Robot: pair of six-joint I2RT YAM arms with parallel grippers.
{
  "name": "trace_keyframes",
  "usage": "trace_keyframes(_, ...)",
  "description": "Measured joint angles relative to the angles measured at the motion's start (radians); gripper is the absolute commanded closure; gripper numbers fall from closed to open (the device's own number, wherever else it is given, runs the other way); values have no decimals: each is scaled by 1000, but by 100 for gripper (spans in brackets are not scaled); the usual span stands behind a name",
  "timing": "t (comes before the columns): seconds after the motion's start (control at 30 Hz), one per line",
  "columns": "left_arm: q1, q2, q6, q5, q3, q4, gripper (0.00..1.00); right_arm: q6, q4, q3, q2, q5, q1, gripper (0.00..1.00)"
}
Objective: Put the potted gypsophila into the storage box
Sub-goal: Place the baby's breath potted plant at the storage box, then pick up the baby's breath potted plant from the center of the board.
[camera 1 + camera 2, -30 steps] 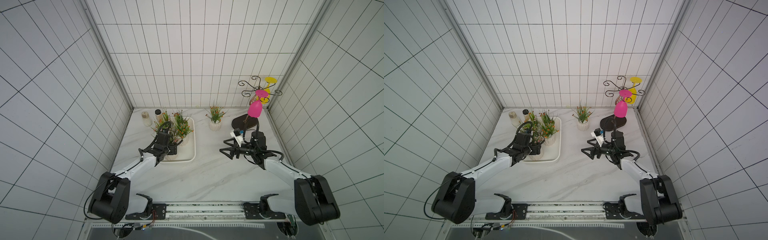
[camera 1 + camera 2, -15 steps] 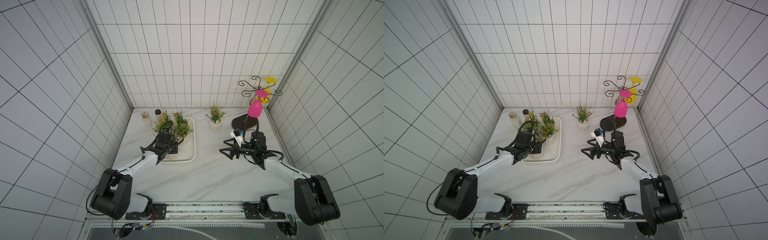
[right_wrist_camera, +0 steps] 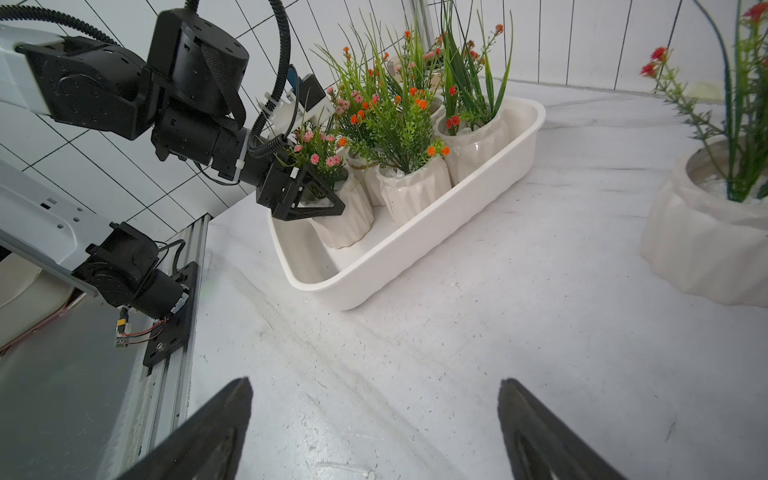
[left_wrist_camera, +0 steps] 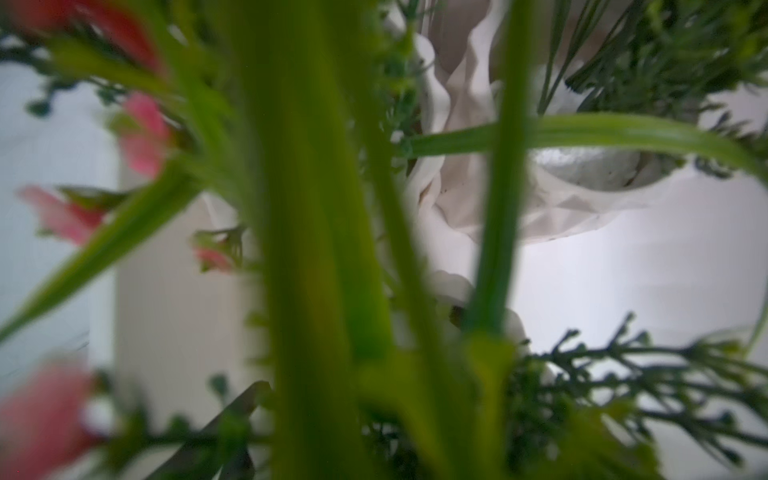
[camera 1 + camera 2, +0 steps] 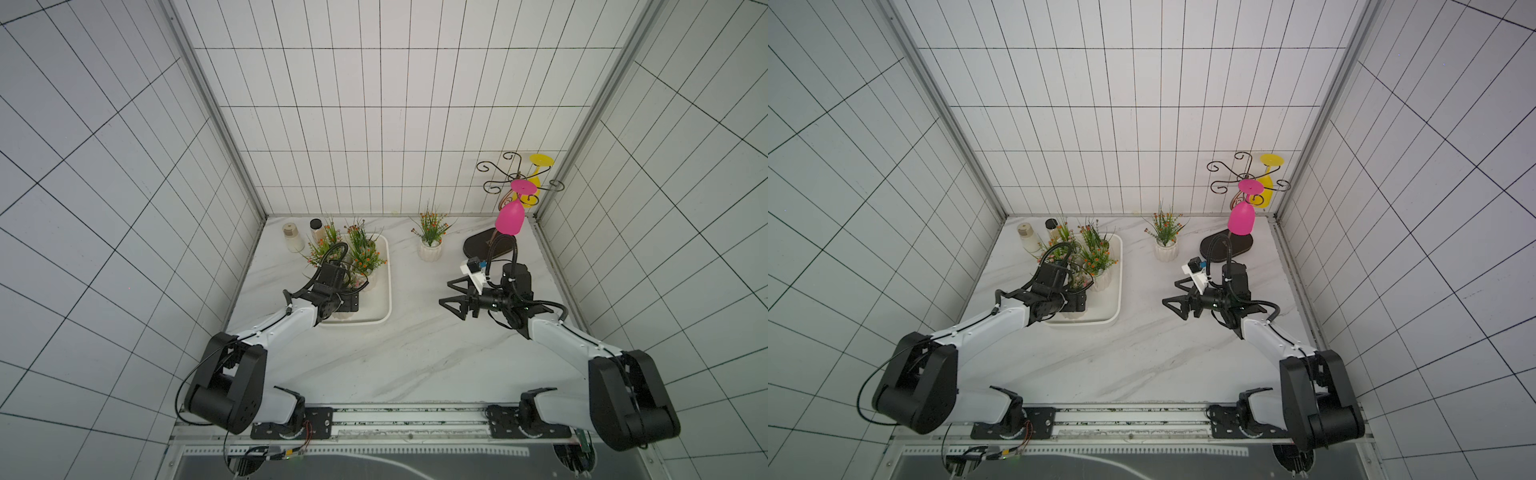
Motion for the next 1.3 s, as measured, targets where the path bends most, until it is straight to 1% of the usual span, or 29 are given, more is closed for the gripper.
trace_keyframes(0.23,-8,-82,-1,17,13,-68,3,0,0,0,0,0,0,6)
trace_keyframes(0.53,-8,-212,2,27,98,-172,3,1,0,0,0,1,0,5)
trace_keyframes(0.67,-8,-288,10,39,121,-203,3,12,8,0,0,9,0,3)
trace_keyframes(0.8,-3,-387,34,57,126,-195,3,30,23,0,11,31,0,1)
trace_keyframes(0.87,10,-439,52,78,127,-186,3,38,24,0,27,58,0,1)
trace_keyframes(0.97,51,-480,78,120,127,-167,3,45,18,2,38,122,1,1)
trace_keyframes(1.17,144,-476,109,248,128,-143,3,53,14,3,36,281,1,1)
trace_keyframes(1.3,179,-476,120,341,128,-111,3,53,11,5,39,394,1,1)
